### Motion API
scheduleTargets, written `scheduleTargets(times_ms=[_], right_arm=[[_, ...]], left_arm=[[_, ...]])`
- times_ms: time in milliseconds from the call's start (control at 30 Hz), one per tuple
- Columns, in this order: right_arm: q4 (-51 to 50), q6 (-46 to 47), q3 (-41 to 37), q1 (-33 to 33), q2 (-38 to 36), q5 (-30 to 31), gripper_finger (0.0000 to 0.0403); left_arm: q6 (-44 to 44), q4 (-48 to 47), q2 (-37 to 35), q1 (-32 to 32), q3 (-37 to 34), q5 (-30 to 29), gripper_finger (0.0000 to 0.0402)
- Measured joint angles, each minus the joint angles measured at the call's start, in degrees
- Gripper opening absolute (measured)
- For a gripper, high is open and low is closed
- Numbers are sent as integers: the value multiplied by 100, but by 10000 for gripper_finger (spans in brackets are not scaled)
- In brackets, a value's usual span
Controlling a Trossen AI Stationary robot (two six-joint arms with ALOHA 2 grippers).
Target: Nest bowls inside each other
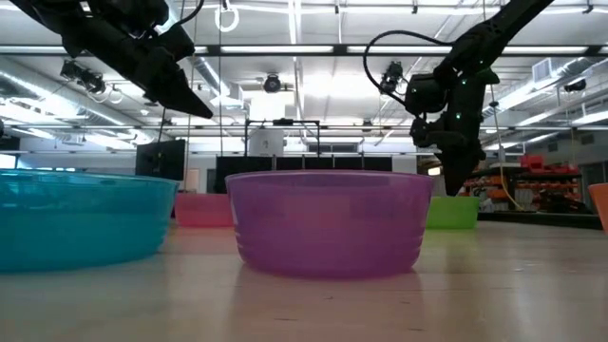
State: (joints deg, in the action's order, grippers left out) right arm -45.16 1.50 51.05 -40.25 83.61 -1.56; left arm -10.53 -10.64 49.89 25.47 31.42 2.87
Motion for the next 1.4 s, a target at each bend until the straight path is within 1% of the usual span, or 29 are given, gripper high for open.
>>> scheduleTargets(times_ms=[433,900,1033,1167,1400], right_arm=[[-8,85,-19,74,106,-72,61],[417,151,-589,110,106,-69,61],[572,154,-597,116,106,-68,46],[786,153,-592,116,103,-106,12],[832,190,-588,118,103,-100,7]], left_arm=[[69,-63,0,1,-2,-1,48],[89,-65,0,0,-2,1,48],[90,-65,0,0,-2,1,48],[90,-64,0,1,-2,1,48],[94,-65,0,1,-2,-2,48]])
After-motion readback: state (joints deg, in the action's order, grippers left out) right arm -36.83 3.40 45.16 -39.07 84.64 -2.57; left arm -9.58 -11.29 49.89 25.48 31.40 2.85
